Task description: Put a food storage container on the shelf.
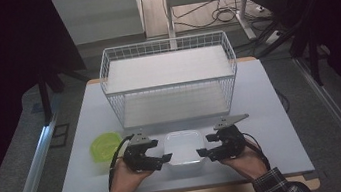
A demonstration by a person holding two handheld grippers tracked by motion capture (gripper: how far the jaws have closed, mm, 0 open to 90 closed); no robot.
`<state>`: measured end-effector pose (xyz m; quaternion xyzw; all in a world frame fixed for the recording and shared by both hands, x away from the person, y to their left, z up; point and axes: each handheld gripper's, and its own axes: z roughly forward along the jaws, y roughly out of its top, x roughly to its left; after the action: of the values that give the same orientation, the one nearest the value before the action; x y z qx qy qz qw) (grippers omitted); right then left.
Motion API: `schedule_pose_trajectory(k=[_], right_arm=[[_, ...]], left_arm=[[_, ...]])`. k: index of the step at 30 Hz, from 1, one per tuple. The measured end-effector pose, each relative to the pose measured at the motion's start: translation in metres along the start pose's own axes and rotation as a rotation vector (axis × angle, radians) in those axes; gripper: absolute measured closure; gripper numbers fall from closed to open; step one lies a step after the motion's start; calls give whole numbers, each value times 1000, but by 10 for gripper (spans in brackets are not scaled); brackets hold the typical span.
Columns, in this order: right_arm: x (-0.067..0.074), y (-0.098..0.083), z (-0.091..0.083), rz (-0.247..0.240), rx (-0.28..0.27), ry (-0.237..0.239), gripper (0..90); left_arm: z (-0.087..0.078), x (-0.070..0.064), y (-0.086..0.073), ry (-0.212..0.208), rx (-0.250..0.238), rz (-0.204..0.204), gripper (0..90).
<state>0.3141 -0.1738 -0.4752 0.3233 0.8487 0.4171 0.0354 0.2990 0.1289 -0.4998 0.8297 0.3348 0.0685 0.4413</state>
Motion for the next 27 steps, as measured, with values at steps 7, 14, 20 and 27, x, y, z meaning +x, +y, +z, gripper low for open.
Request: schedule_pose_trajectory(k=[7, 14, 20, 27], right_arm=[[-7, -4, 8, 35, 29, 15, 303], [-12, -7, 15, 112, 31, 110, 311], [-10, -8, 8, 157, 39, 104, 457], [-11, -8, -2, 258, 33, 104, 637]], left_arm=[[8, 10, -3, -86, -12, -92, 198], [16, 10, -4, -194, 14, -151, 200], [7, 6, -2, -171, 39, -158, 300], [-6, 1, 0, -117, 18, -190, 551]])
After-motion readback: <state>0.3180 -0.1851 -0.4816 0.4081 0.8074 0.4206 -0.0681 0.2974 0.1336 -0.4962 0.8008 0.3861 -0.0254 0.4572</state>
